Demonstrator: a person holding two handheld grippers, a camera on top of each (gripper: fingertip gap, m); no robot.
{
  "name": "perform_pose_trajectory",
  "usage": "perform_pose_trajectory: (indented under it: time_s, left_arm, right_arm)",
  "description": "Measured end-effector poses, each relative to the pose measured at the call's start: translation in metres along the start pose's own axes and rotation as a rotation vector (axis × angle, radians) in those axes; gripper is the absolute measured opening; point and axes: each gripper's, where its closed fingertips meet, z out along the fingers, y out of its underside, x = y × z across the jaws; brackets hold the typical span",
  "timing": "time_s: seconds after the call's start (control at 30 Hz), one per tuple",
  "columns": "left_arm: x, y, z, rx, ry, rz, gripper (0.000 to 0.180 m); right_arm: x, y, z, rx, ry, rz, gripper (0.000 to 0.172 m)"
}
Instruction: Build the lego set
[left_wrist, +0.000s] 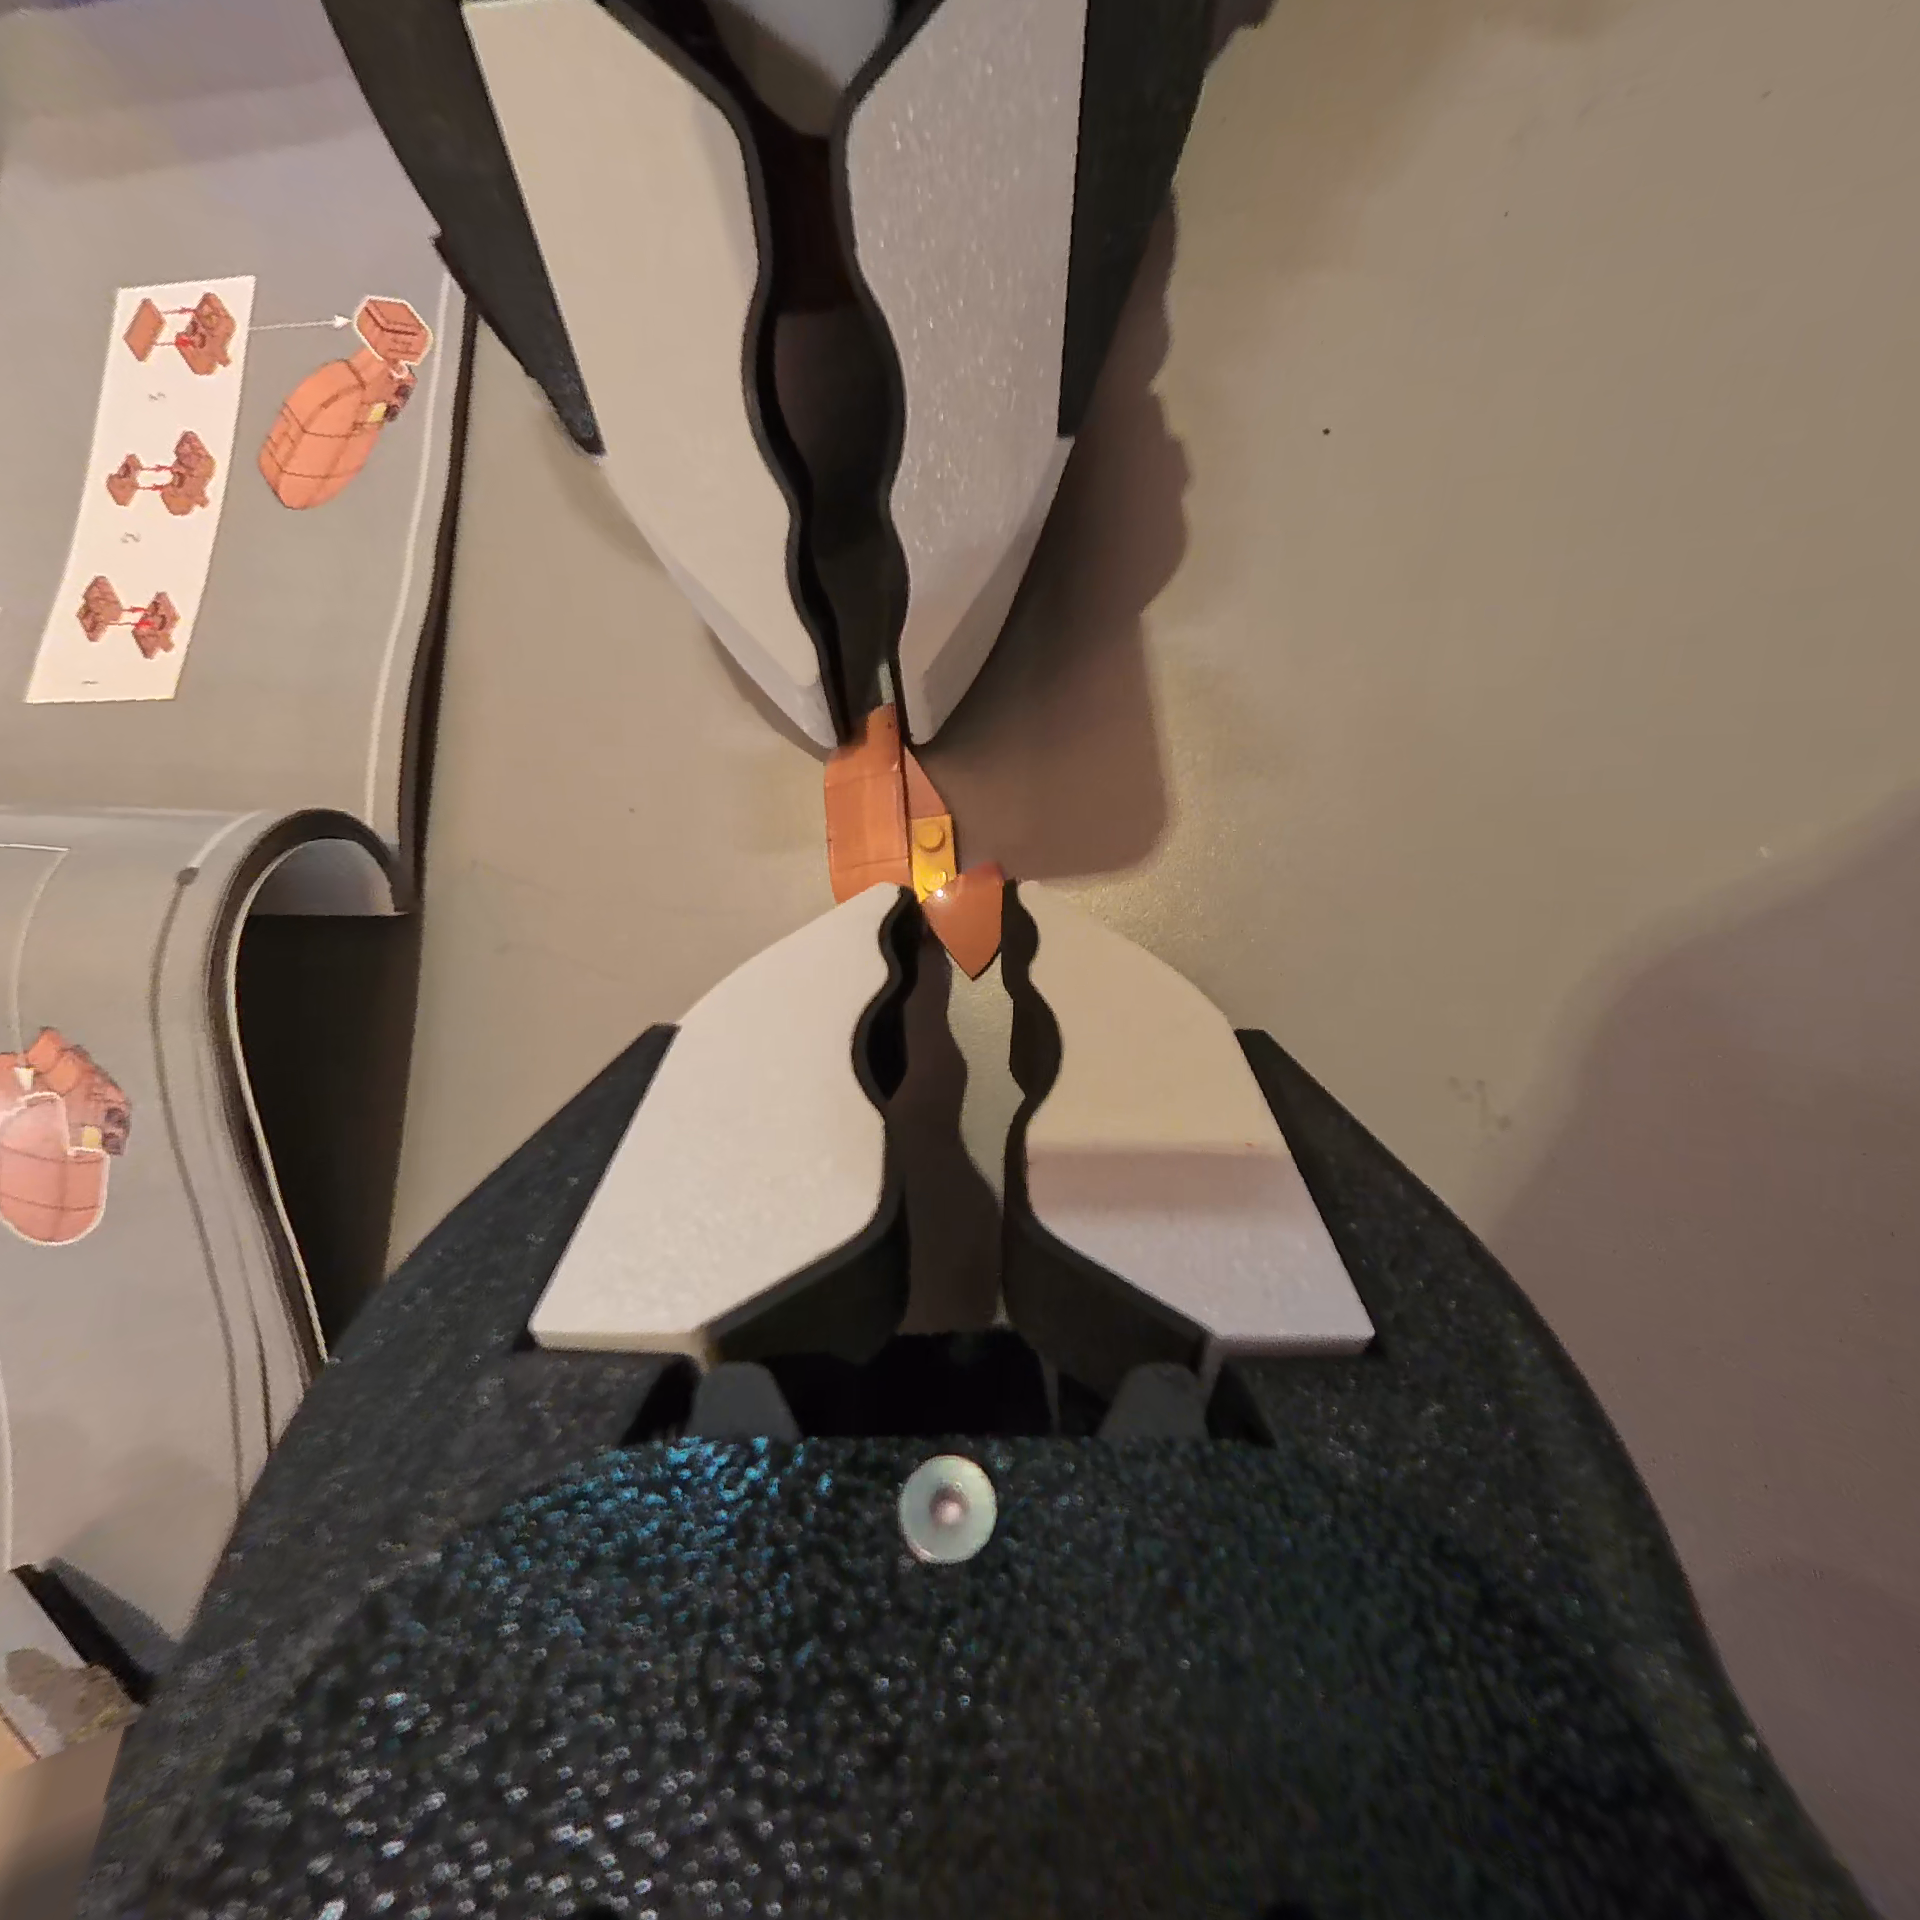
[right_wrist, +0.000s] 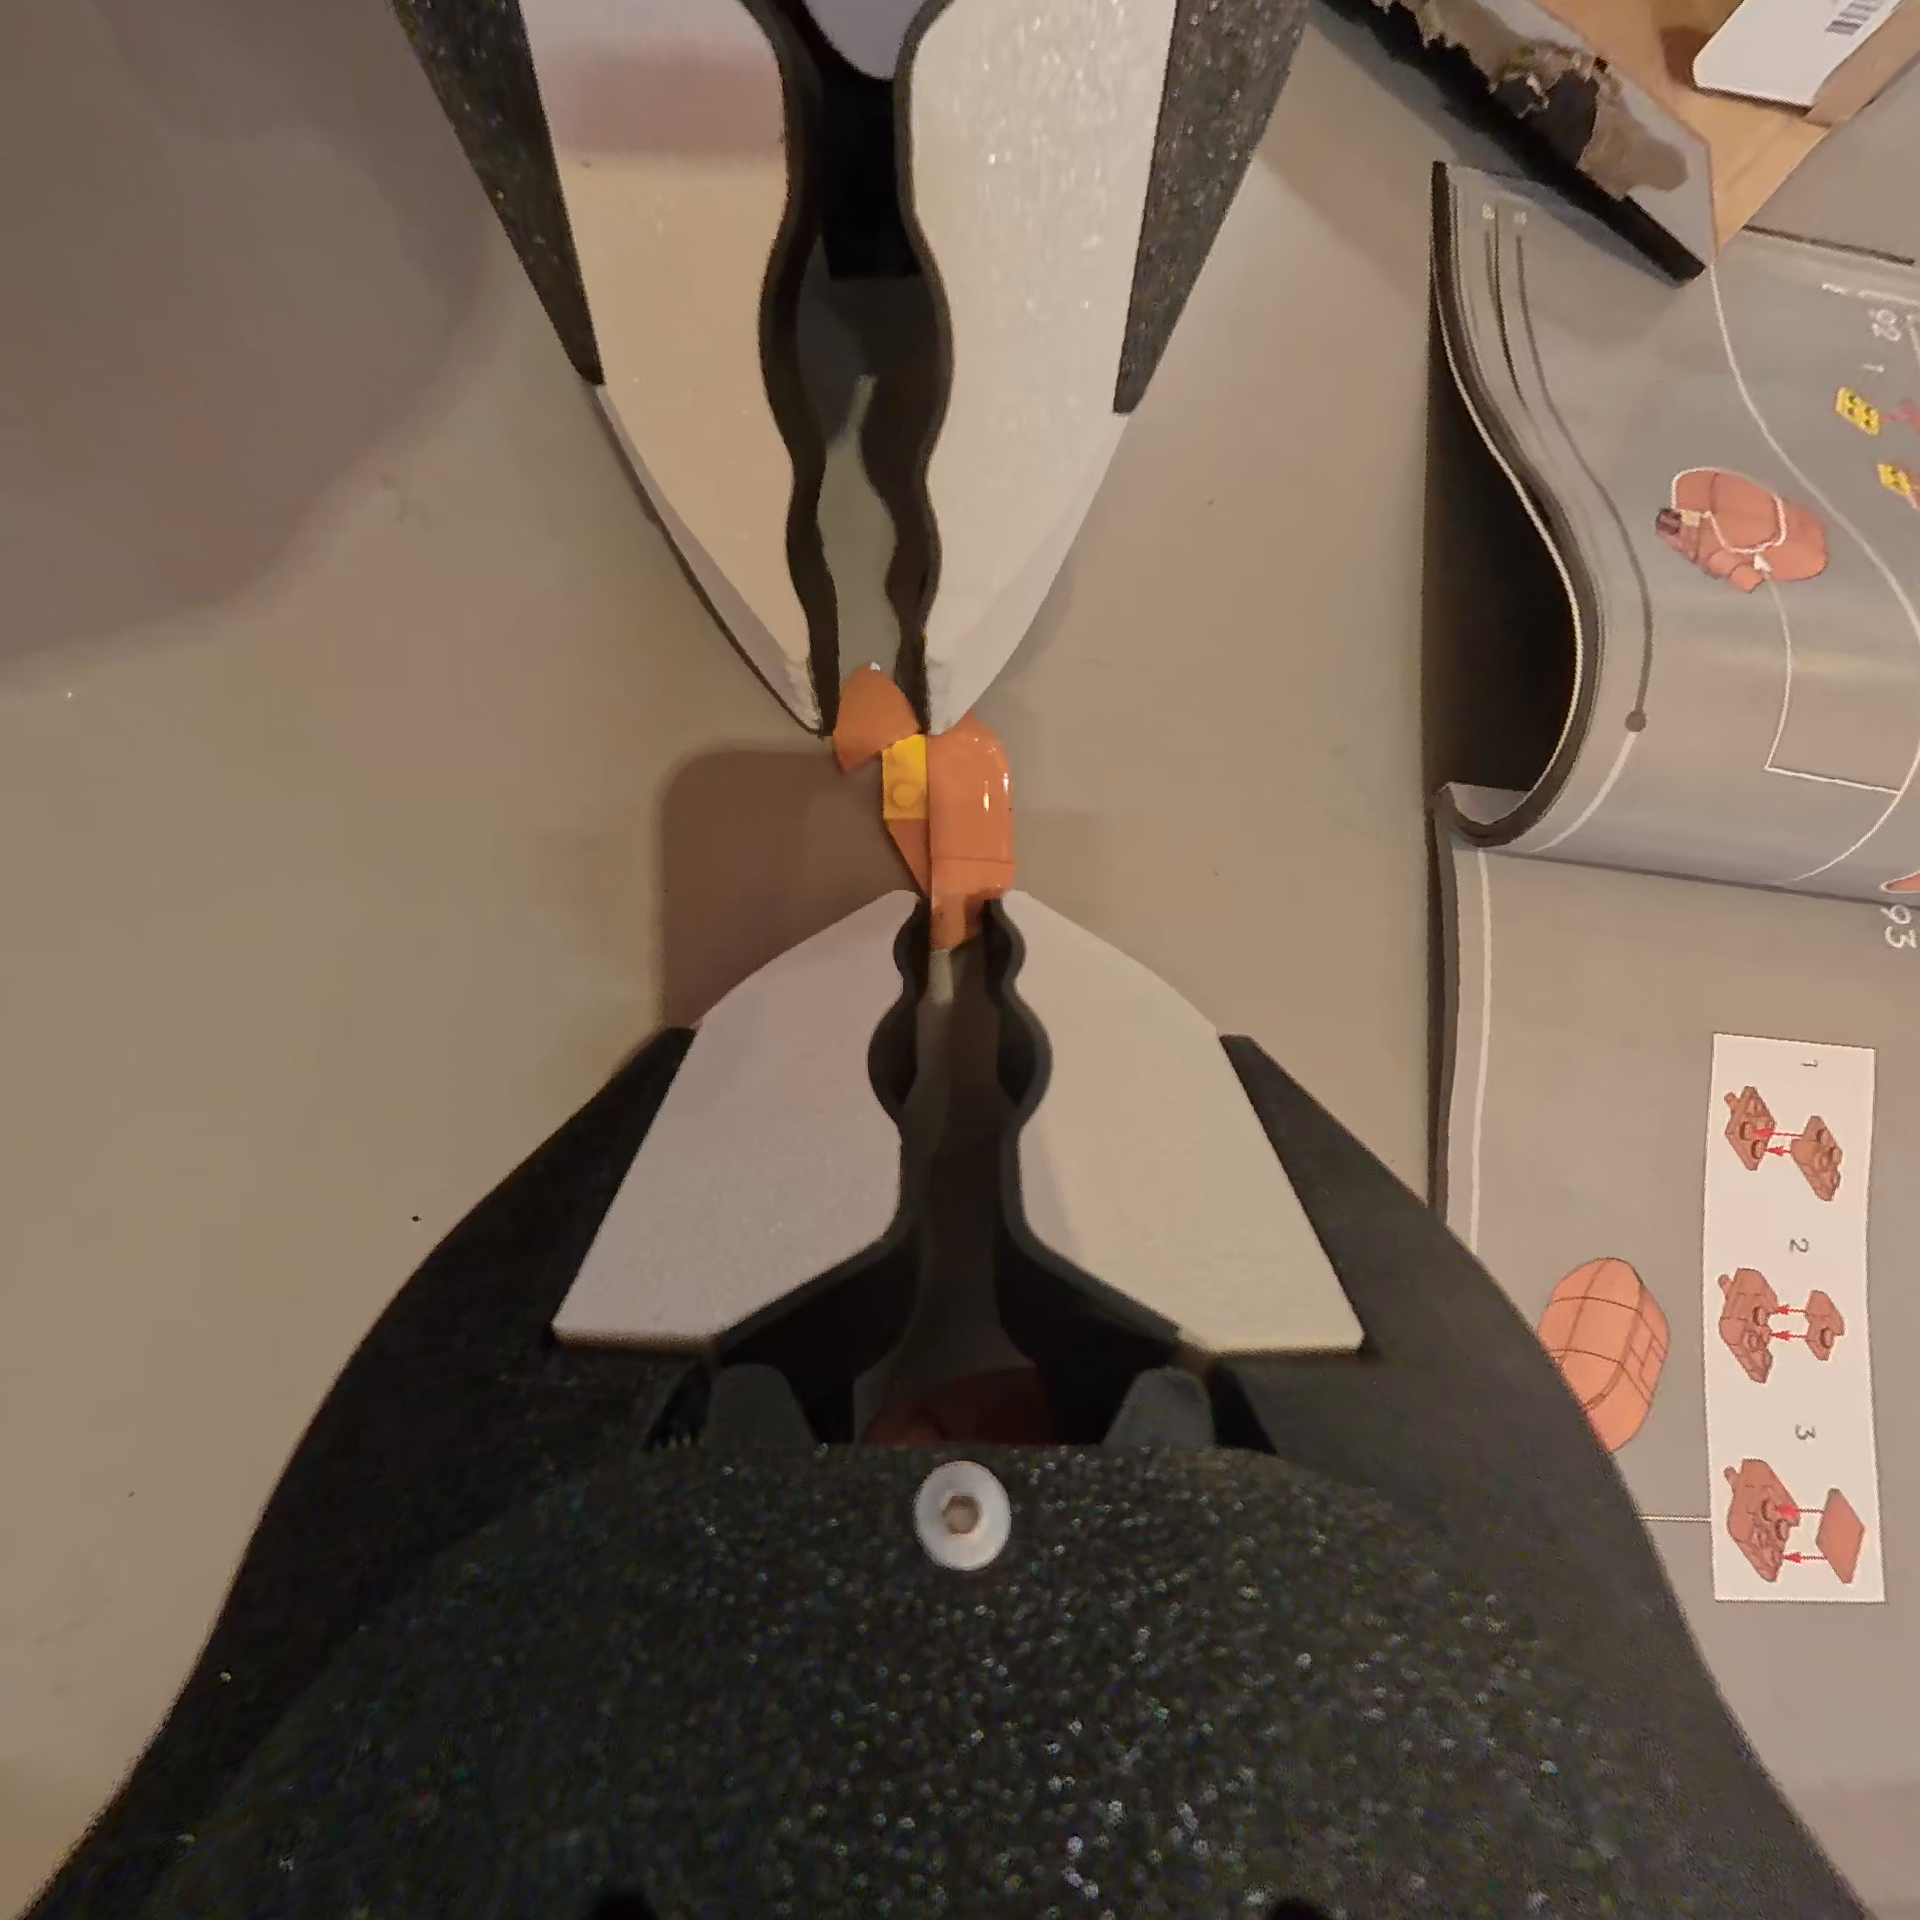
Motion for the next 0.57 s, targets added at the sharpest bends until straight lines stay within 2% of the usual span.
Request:
perform_pose_trajectory:
  time_s: [0.57]
  left_arm:
    - [0.0038,0.0054,-0.0076,-0.026,0.025,0.011,0.016]
  right_arm:
    - [-0.0017,-0.0033,-0.0009,-0.001,0.025,-0.074,0.012]
